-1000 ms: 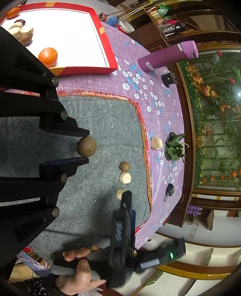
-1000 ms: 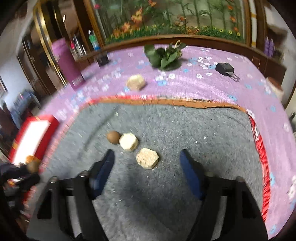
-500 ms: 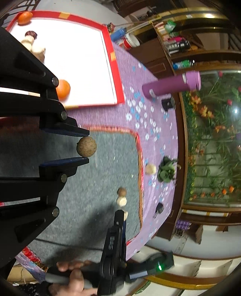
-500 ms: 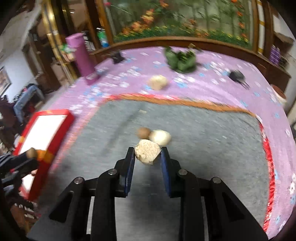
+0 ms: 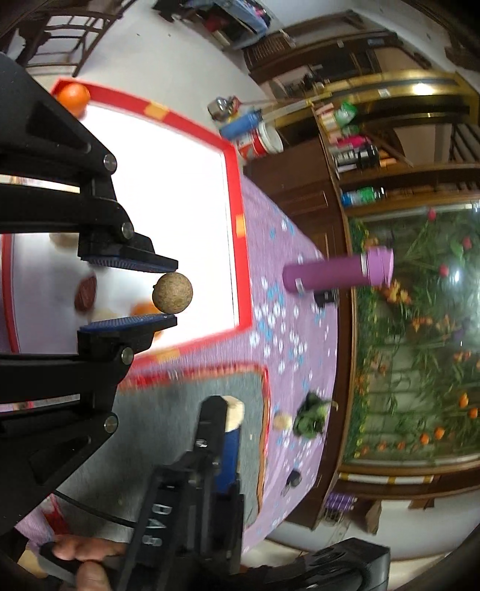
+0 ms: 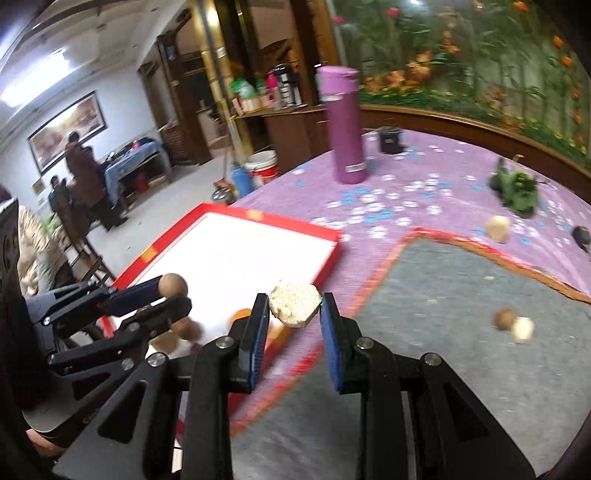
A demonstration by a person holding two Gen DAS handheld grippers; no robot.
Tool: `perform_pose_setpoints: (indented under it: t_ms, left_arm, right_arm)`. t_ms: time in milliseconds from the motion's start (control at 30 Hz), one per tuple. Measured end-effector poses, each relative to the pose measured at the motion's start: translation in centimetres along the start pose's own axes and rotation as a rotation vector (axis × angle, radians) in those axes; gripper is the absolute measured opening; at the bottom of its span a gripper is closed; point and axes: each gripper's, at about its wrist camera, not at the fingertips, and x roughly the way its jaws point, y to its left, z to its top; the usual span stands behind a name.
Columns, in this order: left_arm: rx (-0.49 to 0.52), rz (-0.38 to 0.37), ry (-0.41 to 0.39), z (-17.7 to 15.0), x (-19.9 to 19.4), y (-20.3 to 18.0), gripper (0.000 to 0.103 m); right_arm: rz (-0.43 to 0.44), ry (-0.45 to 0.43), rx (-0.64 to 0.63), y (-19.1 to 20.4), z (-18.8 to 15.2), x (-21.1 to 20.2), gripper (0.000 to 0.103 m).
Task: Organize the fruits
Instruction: 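Place the pale cake in the white tray with the right gripper while the left gripper places the longan there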
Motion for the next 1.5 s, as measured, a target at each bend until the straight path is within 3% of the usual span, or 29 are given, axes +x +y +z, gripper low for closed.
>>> perform_pose_setpoints:
  t_ms: [400,1233,1267,1333,1367,1400,1500]
  left_arm:
    - [-0.055,0.096,0.008,-1.3,0.2,3.9,0.021]
    - [-0.085,0.165,0.062,-2.0,2.2,6.3,0.022]
    - [-0.088,0.173,0.069,-2.0,2.4,6.4,0.026]
    - [-0.093,0.195,0.084,-2.0,2.6,6.6,0.046]
    - [-0.091,0.207,0.084,-2.0,2.7,6.6,0.06]
    - [-0.085,0.222,0.079,-1.9,2.6,6.5,0.067]
    - [-0.064,0.254,0.075,-1.7,2.4,6.2,0.076]
  right_arm:
    - [0.054,0.038,-0.042,3.9,-0.9,1.9,0.03]
    - [0.078,0.115,-0.047,6.0,-1.4,5.0,0.033]
    - [0.084,0.116,-0.04,5.9,-1.3,5.0,0.036]
    - [0.1,0.104,-0.022,5.6,-1.2,4.7,0.049]
    - [0.112,0.087,-0.009,5.4,-1.1,4.4,0.051]
    - [0.12,0.076,-0.001,5.2,-1.0,4.1,0.055]
    - [0.119,0.039,0.01,4.6,-0.7,3.2,0.058]
